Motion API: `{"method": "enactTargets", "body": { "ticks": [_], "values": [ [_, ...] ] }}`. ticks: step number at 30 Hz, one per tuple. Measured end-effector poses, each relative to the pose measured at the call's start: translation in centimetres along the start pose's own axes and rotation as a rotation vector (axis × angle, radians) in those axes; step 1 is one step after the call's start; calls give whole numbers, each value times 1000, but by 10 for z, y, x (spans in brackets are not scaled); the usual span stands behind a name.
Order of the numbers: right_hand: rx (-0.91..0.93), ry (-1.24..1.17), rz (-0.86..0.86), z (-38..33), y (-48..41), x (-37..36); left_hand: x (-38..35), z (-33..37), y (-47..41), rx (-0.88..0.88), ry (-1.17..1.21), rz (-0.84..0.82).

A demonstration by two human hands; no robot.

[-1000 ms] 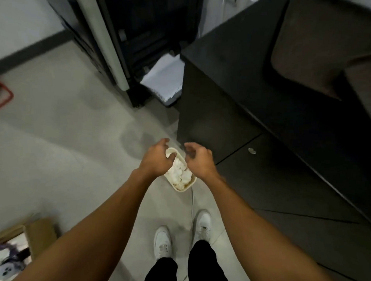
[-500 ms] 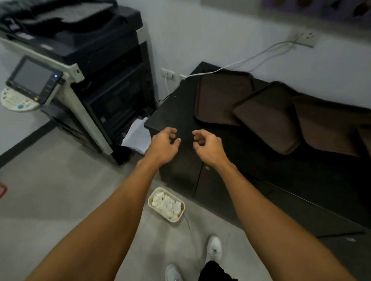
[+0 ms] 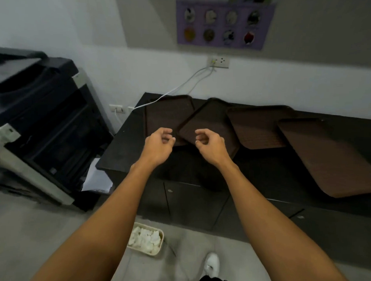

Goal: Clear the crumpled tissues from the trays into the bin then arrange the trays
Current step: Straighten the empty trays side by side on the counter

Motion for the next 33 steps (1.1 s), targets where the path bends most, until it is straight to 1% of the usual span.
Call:
{"method": "enactTargets", "body": {
  "ticks": [6, 12, 18, 23, 30, 33],
  "values": [
    [-107, 8, 55, 39, -41, 30, -50, 15, -39, -6, 0, -31],
    [-257, 94, 31, 93, -75, 37, -104, 4, -64, 56, -4, -65],
    [-353, 353, 8, 129, -95, 33, -140, -5, -91, 99, -95, -78],
    [-343, 484, -17, 150, -94, 21, -155, -15, -123, 65, -205, -138],
    [-419, 509, 207, 156, -86, -6, -168, -41, -167, -46, -458, -241],
    [-502, 502, 277, 153, -88, -19, -172, -51, -185, -70, -561, -278]
  ]
}}
Point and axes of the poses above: each hand's wrist, its own y-axis away from the middle knuckle, its own x-axis out of the back of the hand, z = x × y, the point moved 1 cm from there along -y, towards the middle knuckle, and after that the axes turned 10 degrees about z, right-handed, at the moved point
